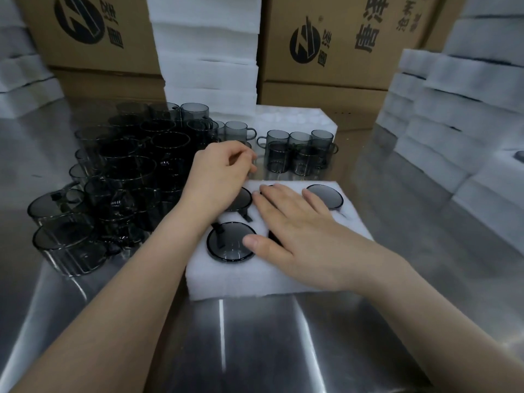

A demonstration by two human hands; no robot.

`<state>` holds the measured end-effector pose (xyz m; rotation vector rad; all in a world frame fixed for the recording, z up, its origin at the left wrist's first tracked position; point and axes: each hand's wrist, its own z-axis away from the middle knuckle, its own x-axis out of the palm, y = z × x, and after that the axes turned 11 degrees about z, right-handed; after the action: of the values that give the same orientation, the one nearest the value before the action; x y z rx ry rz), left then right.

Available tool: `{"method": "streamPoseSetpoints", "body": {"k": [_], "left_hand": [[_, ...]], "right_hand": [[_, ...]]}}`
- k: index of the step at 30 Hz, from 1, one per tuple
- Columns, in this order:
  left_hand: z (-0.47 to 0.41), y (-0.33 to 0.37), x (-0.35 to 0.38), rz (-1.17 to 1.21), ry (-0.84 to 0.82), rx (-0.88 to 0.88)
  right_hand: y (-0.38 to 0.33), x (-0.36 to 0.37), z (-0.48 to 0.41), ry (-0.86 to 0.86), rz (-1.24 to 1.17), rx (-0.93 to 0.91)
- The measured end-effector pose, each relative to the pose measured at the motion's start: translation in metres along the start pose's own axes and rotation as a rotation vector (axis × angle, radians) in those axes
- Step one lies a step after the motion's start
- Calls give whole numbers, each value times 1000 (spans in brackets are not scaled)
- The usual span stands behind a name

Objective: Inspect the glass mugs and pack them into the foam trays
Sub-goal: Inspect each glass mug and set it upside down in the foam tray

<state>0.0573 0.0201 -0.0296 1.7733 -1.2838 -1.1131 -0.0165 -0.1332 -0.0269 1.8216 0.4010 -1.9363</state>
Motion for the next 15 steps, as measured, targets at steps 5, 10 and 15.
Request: {"method": "streamPoseSetpoints", "body": {"k": [5,10,15], "left_hand": [[0,0,1,-12,-4,4],[-2,-2,1,22,-2,-20],[-1,-4,0,-7,5,-29]], "right_hand": [[1,2,-3,-54,16,-10],[15,-9,-7,62,-411,-38],[74,-22,-40,593,-786,336]]}}
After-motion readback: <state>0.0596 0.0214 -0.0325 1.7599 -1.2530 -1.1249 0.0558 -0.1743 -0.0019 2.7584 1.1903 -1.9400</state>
